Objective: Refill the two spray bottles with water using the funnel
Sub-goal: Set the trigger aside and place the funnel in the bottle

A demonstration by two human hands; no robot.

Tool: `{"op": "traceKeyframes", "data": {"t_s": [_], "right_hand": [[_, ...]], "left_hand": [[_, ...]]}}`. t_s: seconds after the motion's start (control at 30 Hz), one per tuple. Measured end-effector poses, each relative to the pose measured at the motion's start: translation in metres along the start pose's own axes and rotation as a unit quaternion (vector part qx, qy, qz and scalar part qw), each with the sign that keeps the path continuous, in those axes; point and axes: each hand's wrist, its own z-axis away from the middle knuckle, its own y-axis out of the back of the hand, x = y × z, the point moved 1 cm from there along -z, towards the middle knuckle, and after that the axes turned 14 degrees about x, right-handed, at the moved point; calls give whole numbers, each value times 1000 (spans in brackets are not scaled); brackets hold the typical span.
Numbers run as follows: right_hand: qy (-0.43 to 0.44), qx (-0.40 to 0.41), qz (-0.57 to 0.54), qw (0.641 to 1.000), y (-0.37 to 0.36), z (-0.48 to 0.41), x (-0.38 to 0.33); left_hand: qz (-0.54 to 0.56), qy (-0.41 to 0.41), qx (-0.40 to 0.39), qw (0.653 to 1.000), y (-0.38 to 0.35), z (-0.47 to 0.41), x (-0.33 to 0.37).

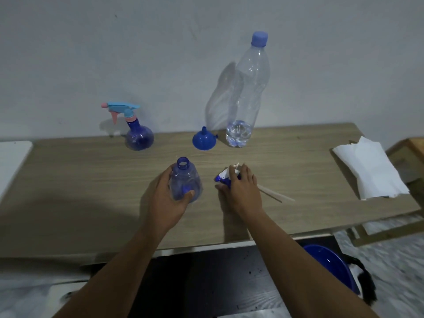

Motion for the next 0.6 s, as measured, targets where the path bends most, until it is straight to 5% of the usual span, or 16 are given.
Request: {"op": "traceKeyframes", "data": {"t_s": [0.27, 0.6], "right_hand": [[35, 59, -154, 986, 12, -55, -46], [-62, 34, -226, 972, -48, -139, -68]], "left_hand": [[42, 29, 45, 998, -11, -7, -15], [85, 36, 44, 995, -17, -12, -30]]}}
